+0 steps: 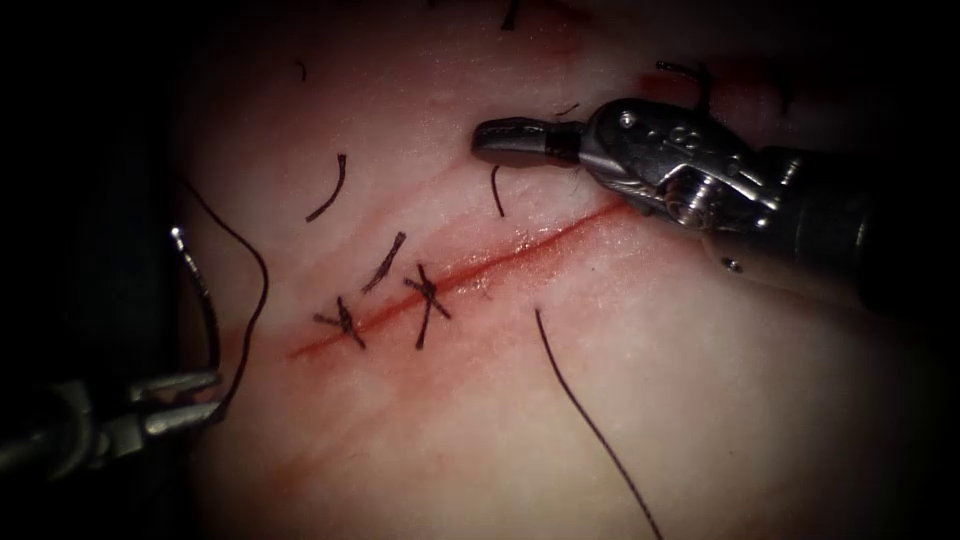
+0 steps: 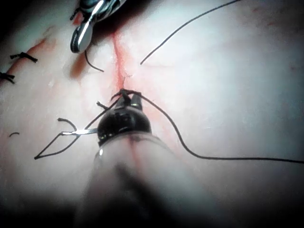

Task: Wound Closure
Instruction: Adjust the suture tail with the right arm.

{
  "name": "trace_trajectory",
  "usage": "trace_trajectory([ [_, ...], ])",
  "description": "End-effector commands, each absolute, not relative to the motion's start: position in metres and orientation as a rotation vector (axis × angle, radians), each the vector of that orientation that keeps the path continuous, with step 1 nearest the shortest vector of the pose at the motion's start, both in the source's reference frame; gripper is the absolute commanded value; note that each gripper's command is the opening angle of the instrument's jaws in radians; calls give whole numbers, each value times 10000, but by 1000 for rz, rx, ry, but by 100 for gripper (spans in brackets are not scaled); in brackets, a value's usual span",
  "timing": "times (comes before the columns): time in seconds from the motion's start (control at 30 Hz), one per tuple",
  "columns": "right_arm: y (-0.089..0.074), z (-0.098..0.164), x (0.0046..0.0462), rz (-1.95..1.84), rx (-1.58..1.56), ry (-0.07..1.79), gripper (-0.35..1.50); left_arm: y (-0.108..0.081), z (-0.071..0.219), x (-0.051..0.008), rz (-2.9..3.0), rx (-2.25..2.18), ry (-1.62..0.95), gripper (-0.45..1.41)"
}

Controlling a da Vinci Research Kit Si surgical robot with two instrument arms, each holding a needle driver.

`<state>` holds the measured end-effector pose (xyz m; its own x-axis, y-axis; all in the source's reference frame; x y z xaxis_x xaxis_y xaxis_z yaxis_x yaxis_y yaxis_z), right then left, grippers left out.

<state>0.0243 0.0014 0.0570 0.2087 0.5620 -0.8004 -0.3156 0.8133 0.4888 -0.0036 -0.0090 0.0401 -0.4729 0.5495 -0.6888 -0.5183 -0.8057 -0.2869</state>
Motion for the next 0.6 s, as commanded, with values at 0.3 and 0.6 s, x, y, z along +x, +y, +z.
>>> trace_trajectory([
  [0.3, 21, 572, 256, 607, 226, 1205, -35, -87, 405, -41, 2270, -1083, -45, -35],
  [0.6, 33, 566, 269, 603, 196, 1216, -35, -87, 405, -41, 2270, -1082, -45, -35],
])
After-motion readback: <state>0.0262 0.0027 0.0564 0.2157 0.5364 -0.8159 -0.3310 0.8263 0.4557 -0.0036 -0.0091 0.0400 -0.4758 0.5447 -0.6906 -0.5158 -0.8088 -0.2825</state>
